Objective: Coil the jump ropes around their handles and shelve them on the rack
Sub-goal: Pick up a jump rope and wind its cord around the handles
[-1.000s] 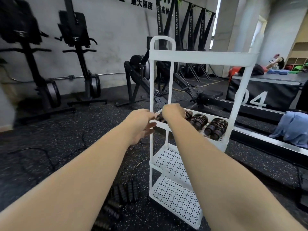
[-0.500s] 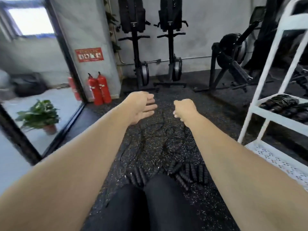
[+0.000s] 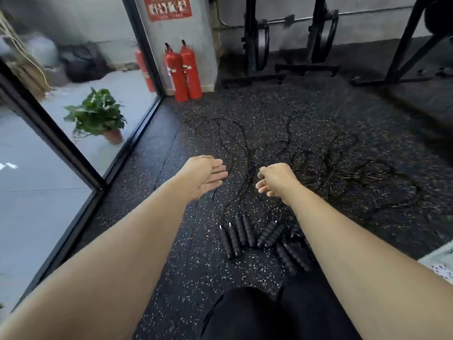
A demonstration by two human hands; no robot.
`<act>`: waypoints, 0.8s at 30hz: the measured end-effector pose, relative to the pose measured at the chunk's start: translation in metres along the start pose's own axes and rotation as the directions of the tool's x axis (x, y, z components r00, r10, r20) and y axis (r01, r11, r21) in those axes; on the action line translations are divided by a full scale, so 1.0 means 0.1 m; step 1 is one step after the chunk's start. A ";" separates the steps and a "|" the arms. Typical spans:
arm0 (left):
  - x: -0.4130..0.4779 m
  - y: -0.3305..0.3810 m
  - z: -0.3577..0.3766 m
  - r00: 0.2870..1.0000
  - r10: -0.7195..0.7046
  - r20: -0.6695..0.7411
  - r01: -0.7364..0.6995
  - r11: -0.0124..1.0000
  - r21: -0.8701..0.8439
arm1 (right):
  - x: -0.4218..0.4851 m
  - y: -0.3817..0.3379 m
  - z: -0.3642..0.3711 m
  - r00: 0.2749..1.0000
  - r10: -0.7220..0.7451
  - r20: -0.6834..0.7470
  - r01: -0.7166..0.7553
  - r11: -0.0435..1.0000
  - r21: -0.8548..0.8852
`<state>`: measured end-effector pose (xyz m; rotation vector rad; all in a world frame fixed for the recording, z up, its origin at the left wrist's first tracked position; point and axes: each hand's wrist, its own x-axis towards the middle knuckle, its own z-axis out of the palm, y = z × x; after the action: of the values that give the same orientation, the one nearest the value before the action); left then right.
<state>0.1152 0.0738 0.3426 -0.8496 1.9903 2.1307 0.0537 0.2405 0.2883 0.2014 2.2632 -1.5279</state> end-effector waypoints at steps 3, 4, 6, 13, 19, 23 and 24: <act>0.45 -0.26 -0.04 0.998 -0.070 0.001 0.070 0.997 0.035 | 0.38 0.17 0.21 0.999 0.023 0.031 -0.021 0.999 -0.045; 0.60 -0.35 -0.05 0.996 -0.093 0.000 0.093 0.995 0.046 | 0.50 0.23 0.28 0.999 0.028 0.041 -0.026 0.998 -0.065; 0.88 -0.55 -0.04 0.991 -0.132 -0.004 0.132 0.990 0.054 | 0.74 0.37 0.41 0.998 0.033 0.056 -0.027 0.994 -0.105; 1.84 -1.33 -0.04 0.965 -0.252 -0.071 0.256 0.965 0.050 | 1.53 0.90 0.82 0.994 0.054 0.094 -0.030 0.970 -0.243; 2.42 -2.12 0.01 0.939 -0.288 -0.190 0.332 0.905 0.267 | 2.00 1.40 1.09 0.996 0.064 0.058 -0.046 0.962 -0.269; 2.58 -2.63 0.07 0.893 -0.359 -0.271 0.447 0.766 0.462 | 2.13 1.69 1.18 0.996 0.071 0.060 -0.049 0.948 -0.314; 2.59 -2.74 0.10 0.873 -0.390 -0.293 0.487 0.726 0.486 | 2.15 1.75 1.19 0.996 0.070 0.054 -0.048 0.944 -0.328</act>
<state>0.0147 0.0449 -0.0196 -1.2560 2.0358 1.1654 -0.0536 0.1784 0.0135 0.1208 2.3925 -1.0910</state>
